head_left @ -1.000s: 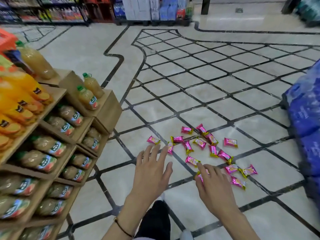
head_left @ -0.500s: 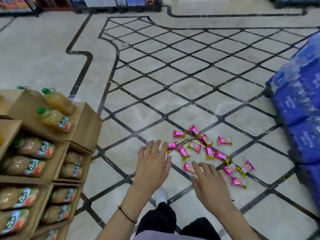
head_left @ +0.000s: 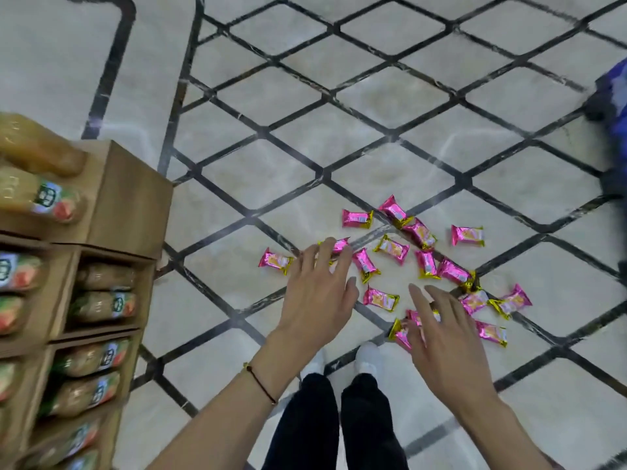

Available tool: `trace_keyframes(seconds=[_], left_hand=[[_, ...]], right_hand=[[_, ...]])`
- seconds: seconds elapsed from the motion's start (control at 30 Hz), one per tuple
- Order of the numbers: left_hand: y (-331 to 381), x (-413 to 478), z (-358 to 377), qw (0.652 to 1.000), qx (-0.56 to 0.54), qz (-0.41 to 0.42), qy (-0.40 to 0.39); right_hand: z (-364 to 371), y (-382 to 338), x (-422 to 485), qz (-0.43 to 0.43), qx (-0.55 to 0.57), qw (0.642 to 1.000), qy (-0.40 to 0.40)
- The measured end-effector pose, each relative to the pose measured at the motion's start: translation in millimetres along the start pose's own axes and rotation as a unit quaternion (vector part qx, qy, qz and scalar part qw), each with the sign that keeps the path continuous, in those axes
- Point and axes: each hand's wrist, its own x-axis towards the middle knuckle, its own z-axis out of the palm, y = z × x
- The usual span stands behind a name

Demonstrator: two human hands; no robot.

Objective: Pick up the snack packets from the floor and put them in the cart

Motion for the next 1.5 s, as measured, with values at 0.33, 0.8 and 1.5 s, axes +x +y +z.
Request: trace_keyframes(seconds=[0.33,0.8,1.5], left_hand=[[-77.0,15.5,282.8,0.996,0.026,-0.074,-0.049],[-205.4,69.8,604.5,0.970,0.062,-0.180,-0.152],[-209.0,43.2,633.8,0.956,0.038,-0.233,-0.172]], right_hand=[[271.5,83.2,81.0,-0.024,-0.006,0.998,-0.051],[596.5,206.1,137.8,-0.011,-0.034,0.986,-0.166],[605.5,187.9,149.6,0.049,0.021,0.984,-0.169]])
